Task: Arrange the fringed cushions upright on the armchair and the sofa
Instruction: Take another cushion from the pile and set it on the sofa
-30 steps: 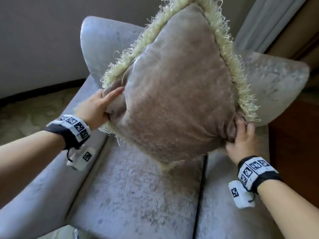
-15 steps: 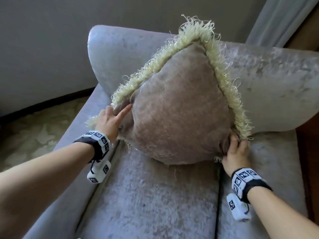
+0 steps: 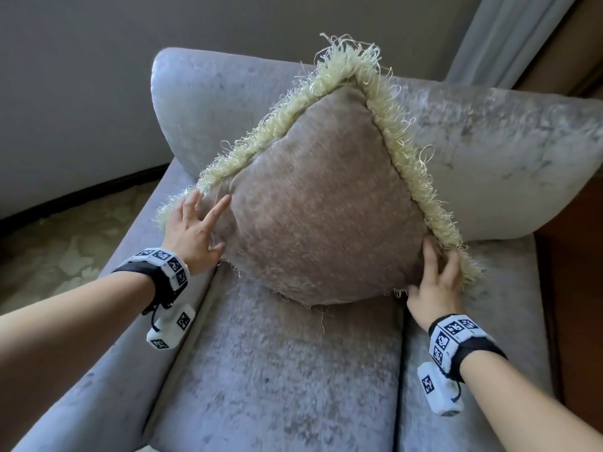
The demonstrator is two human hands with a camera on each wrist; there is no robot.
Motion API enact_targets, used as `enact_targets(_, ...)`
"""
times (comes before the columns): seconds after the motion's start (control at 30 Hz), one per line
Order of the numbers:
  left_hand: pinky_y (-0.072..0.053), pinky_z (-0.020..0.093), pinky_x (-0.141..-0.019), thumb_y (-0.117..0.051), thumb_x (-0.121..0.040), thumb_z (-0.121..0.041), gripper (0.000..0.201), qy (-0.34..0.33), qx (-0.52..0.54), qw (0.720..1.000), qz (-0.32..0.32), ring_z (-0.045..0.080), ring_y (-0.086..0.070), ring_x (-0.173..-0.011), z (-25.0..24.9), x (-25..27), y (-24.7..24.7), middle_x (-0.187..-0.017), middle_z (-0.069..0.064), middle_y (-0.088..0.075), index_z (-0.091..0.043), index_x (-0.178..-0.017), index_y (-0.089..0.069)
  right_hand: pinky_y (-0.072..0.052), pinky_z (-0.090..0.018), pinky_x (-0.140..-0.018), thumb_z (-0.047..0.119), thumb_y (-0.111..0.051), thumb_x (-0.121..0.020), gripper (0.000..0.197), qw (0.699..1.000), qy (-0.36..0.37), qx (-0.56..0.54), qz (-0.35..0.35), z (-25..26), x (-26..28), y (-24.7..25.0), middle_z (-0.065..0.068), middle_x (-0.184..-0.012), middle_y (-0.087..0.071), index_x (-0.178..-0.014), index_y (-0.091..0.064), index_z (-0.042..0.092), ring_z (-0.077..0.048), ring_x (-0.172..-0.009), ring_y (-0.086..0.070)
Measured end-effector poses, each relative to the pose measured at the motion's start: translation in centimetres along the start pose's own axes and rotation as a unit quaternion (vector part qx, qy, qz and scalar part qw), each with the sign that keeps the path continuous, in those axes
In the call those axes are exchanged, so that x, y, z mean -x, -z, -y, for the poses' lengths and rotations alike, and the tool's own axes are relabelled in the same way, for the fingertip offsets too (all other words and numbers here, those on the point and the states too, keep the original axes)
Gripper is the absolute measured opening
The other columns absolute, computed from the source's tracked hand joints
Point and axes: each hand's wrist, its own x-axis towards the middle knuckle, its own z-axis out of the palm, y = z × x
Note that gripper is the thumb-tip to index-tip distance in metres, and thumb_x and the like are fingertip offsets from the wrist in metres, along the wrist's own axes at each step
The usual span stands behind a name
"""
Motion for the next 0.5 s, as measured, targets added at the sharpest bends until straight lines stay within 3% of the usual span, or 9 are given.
enact_targets(0.13,-0.022,0.054,-0.113,-0.065,-0.080,-0.042,0.085,0.001,0.009,1.000,-0.015,0.040,-0.020,-0.138,-0.9,1.9,2.2,-0.154,0.017,-0.017,-0.041,-0.150,-0.017,-0.046,-0.051,-0.093,0.003,-0.065,-0.070,0.102,1.000,0.016,-0.003,0.026,1.0,1.3,3.5,-0.004,-0.155,-0.002,-0.149,-0.011,0.039,-0.041,-0.139,-0.016)
enact_targets(0.2,-0.025,0.053,-0.111,-0.063,-0.083,-0.038,0.077,0.008,0.014,1.000,-0.002,0.039,-0.027,-0.133,-1.1,2.4,2.8,-0.152,0.017,-0.025,-0.038,-0.149,-0.024,-0.045,-0.048,-0.095,0.006,-0.063,-0.074,0.097,0.999,0.028,0.002,0.040,1.8,0.9,4.2,-0.004,-0.156,-0.004,-0.149,-0.012,0.039,-0.037,-0.140,-0.018)
enact_targets(0.33,-0.033,0.049,-0.106,-0.058,-0.088,-0.034,0.063,-0.007,0.029,0.999,0.036,0.037,-0.036,-0.122,-3.0,4.6,7.1,-0.140,0.014,-0.040,-0.035,-0.146,-0.034,-0.041,-0.046,-0.101,0.010,-0.060,-0.077,0.079,0.997,0.014,-0.028,0.064,2.9,2.1,9.1,-0.007,-0.149,-0.029,-0.147,-0.031,0.029,-0.033,-0.134,-0.032)
enact_targets(0.5,-0.040,0.050,-0.099,-0.054,-0.091,-0.029,0.045,-0.012,0.107,0.991,0.074,0.036,-0.041,-0.118,-4.7,6.3,11.3,-0.121,0.014,-0.050,-0.028,-0.136,-0.047,-0.050,-0.038,-0.089,0.027,-0.056,-0.085,0.041,0.994,-0.023,-0.035,0.102,4.3,3.5,12.9,0.005,-0.127,-0.058,-0.125,-0.054,0.033,-0.020,-0.111,-0.056)
